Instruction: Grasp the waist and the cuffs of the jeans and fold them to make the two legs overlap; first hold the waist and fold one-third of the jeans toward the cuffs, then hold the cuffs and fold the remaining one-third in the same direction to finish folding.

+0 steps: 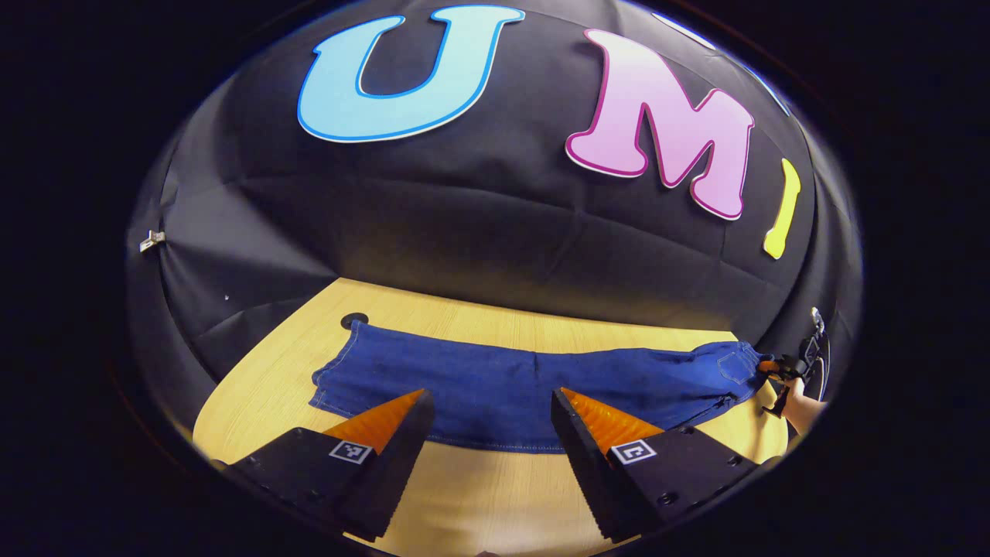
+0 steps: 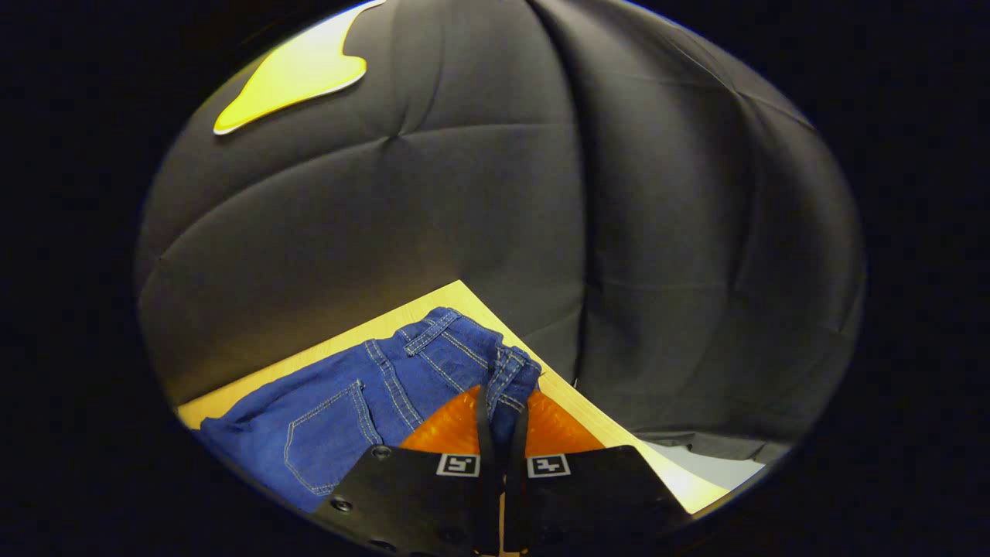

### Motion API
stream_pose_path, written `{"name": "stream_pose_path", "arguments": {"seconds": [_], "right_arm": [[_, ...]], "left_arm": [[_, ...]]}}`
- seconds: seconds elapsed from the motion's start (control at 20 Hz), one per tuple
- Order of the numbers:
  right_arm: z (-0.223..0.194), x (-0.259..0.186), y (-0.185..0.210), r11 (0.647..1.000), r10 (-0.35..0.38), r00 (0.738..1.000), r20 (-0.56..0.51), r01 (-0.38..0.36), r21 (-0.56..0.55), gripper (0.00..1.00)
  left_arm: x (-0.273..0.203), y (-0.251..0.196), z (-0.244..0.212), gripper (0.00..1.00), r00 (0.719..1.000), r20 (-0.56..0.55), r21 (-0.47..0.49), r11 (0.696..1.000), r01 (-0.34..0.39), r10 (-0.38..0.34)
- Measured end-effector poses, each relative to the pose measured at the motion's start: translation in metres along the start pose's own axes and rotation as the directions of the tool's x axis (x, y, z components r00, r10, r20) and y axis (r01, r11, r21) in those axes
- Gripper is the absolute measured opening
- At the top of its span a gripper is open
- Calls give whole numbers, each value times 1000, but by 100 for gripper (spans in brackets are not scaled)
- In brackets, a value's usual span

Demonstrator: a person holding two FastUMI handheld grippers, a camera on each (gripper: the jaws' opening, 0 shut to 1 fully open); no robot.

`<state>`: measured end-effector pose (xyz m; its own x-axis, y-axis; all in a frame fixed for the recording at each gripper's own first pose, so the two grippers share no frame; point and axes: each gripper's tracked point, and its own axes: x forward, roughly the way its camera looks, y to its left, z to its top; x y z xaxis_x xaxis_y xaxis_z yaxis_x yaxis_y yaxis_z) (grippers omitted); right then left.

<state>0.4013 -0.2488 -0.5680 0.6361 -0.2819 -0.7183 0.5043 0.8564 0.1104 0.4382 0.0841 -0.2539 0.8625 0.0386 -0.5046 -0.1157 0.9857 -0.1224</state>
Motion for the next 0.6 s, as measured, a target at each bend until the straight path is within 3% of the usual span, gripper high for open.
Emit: {"name": "stream_pose_path", "arguments": {"seconds": [0.05, 0.3, 0.6], "right_arm": [[9, -6, 5, 1000, 4, 1000, 28, -4, -24, 7], [74, -72, 37, 991, 81, 980, 180, -59, -124, 7], [103, -175, 53, 958, 258, 912, 318, -198, -208, 6]], "left_arm": [[-1, 0, -1, 96, 1000, 6, -1, 1000, 7, -7], [-14, 10, -8, 96, 999, 37, 1, 1000, 27, -27], [-30, 26, -18, 96, 996, 74, -31, 999, 42, -39]]}}
